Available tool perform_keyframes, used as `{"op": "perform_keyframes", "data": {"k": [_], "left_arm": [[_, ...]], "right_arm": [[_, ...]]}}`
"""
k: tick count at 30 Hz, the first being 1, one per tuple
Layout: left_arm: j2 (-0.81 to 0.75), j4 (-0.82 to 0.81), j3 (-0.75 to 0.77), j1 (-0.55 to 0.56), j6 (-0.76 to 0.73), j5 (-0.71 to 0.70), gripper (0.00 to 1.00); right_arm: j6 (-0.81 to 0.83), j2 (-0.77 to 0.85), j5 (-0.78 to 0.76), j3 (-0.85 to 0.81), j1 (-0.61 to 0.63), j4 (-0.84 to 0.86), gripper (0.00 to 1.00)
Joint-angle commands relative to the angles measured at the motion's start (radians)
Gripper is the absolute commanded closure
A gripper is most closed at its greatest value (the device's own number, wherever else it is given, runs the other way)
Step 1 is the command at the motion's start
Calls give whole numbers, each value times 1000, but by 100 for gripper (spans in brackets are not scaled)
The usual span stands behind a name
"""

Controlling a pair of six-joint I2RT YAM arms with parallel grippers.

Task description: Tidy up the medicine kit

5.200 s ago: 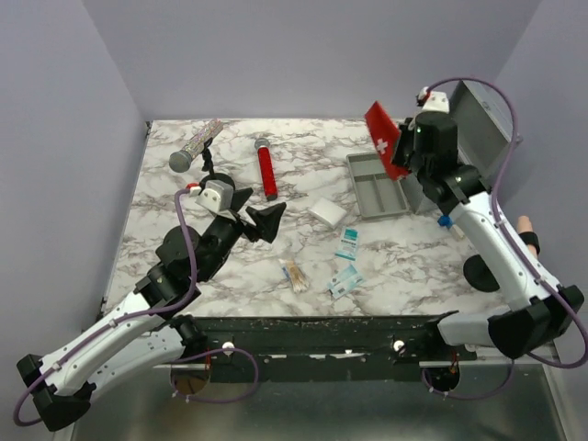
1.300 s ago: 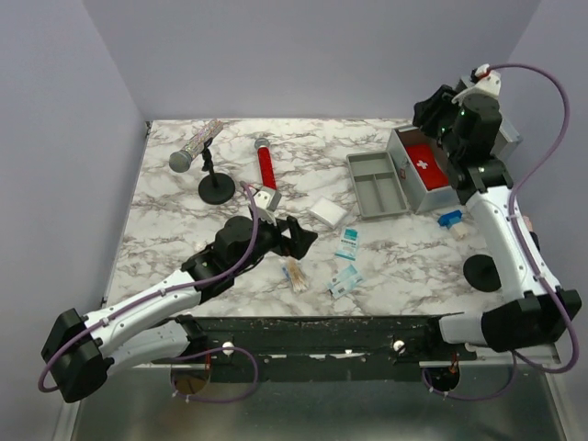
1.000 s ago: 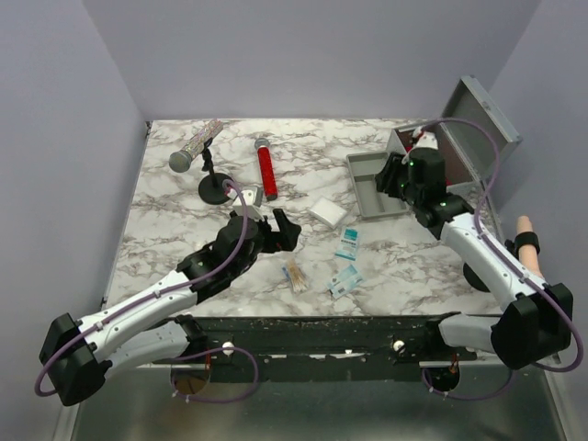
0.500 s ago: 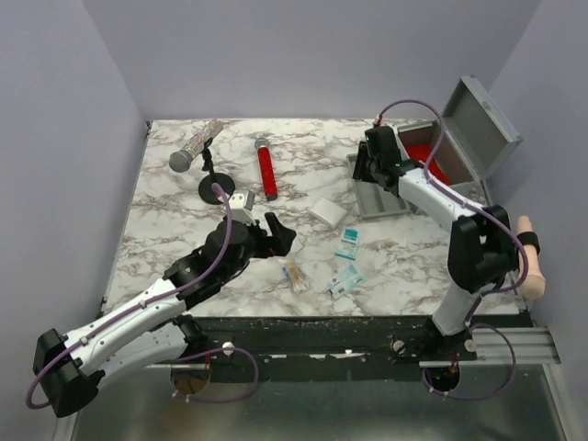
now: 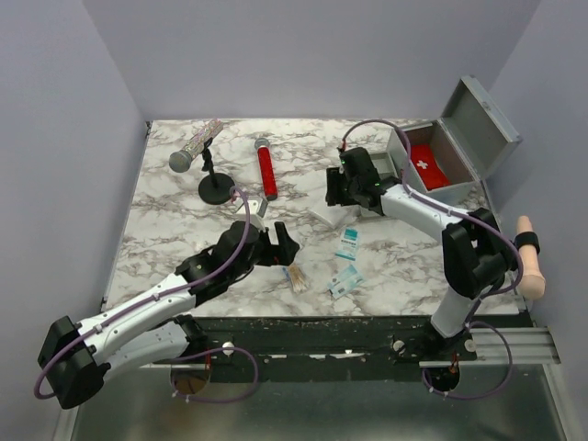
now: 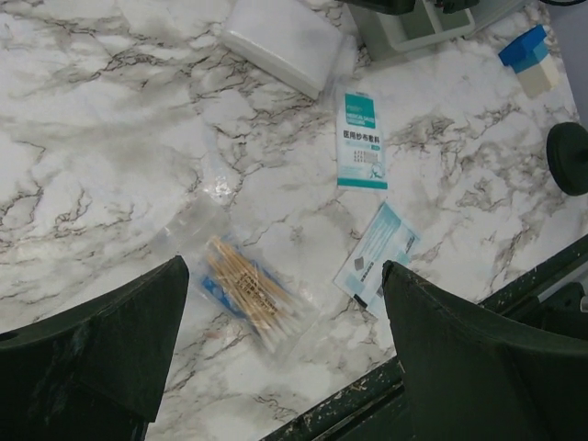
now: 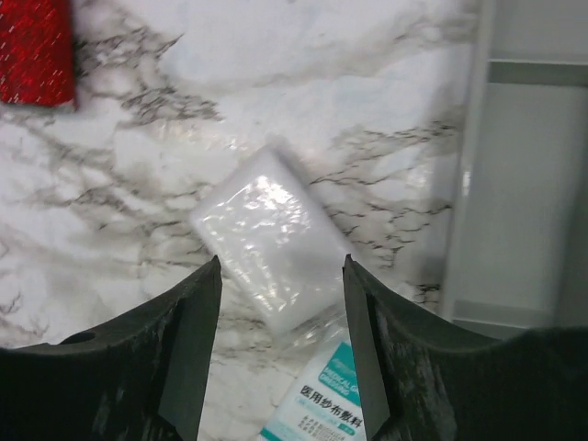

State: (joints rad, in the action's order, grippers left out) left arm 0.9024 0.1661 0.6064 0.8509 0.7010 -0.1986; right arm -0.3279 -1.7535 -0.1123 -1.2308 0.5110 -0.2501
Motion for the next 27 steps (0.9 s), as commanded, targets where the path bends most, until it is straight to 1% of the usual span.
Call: {"op": "perform_keyframes", "data": {"k": [1, 6, 11, 17, 20, 23, 27], "left_arm": [[-3, -22, -25, -1, 5, 42, 3], [-39, -25, -45, -1, 9, 42, 3], [-63, -23, -57, -1, 11, 39, 3], [-71, -16, -60, -1, 6, 39, 3], [-83, -10, -62, -1, 6, 34, 3], [-91, -11, -66, -1, 5, 30, 3], [-83, -22, -65, -1, 6, 28, 3]], "right_arm": [[104, -21, 23, -15, 46, -8, 35], [185, -99, -16, -67, 52, -66, 28], [197, -156, -17, -87, 64, -89, 26], [191, -239, -29, -144, 89, -170, 27], [175, -241, -36, -133, 90, -173, 34], [144, -221, -58, -113, 90, -175, 50], [115, -169, -52, -59, 90, -146, 77]]}}
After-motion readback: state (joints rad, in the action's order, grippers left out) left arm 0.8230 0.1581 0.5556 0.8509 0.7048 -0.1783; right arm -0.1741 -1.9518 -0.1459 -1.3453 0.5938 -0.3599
